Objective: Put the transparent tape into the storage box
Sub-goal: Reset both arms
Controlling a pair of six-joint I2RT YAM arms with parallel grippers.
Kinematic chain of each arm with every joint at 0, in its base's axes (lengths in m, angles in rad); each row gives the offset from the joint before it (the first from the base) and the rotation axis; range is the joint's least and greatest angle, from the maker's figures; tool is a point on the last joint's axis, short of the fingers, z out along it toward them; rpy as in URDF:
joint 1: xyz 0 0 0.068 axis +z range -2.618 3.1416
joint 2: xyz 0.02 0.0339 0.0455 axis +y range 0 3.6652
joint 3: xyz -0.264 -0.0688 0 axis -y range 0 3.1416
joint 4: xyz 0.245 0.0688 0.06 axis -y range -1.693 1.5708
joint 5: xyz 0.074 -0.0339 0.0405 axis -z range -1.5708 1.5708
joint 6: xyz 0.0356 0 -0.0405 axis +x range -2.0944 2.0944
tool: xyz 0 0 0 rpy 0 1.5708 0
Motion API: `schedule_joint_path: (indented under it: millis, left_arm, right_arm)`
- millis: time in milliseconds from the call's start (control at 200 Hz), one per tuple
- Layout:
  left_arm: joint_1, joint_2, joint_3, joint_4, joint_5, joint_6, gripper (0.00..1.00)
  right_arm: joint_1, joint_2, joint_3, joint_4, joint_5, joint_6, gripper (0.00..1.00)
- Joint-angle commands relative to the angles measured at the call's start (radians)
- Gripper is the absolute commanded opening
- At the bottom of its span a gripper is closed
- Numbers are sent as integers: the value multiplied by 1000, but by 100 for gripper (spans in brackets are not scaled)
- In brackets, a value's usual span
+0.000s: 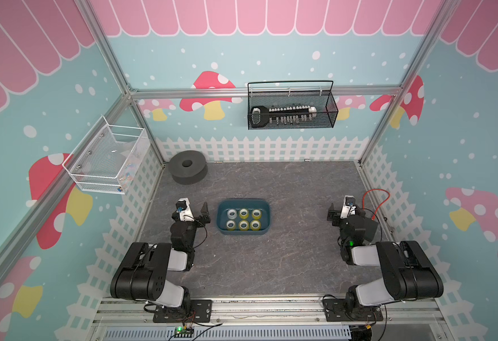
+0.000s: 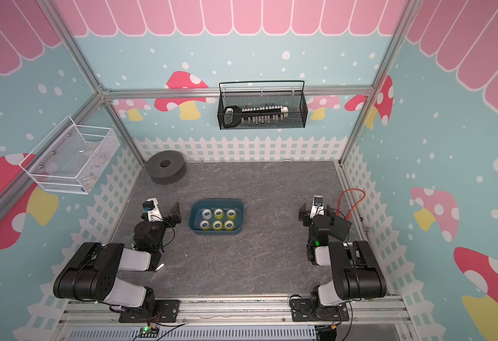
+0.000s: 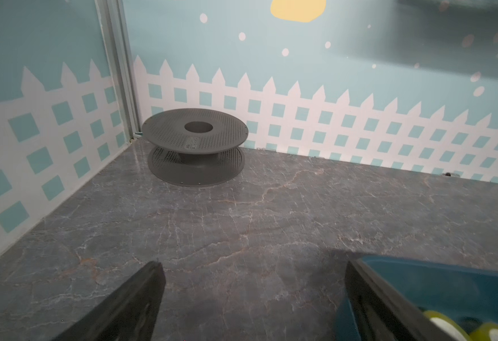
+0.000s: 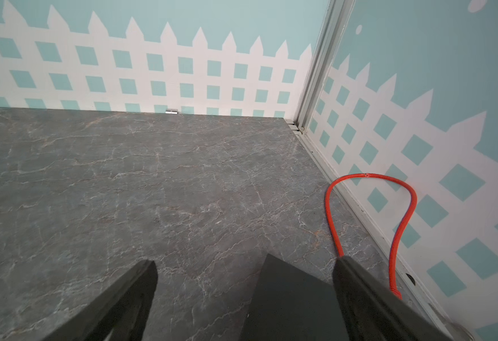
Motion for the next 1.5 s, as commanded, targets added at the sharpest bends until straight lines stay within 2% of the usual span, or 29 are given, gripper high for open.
schedule_joint_path:
  millis: [0,25,85,130,190,245,1496]
  left_arm:
    - [4,17,0,121,60,28,99]
    - [4,16,14,95,74,32,99]
    - [0,9,47,13,85,42,99]
    - [-4,21,43,43,80,46,99]
    - [-5,13,49,13,81,44,99]
    - [-5,20,45,33,80,44,99]
    - [-4,17,46,26,81,46,99]
  right_arm:
    - [-3,41,-39,197,-97,-54,99]
    - [-3,50,-48,232,-98,-60,99]
    - [-2,27,-31,156,-94,-47,99]
    - [-3,48,-40,212,-95,-54,99]
    - [-3,29,-29,156,-94,-48,99]
    - [-3,44,-38,200,-94,-52,99]
    - [-3,37,-34,178,-95,-51,99]
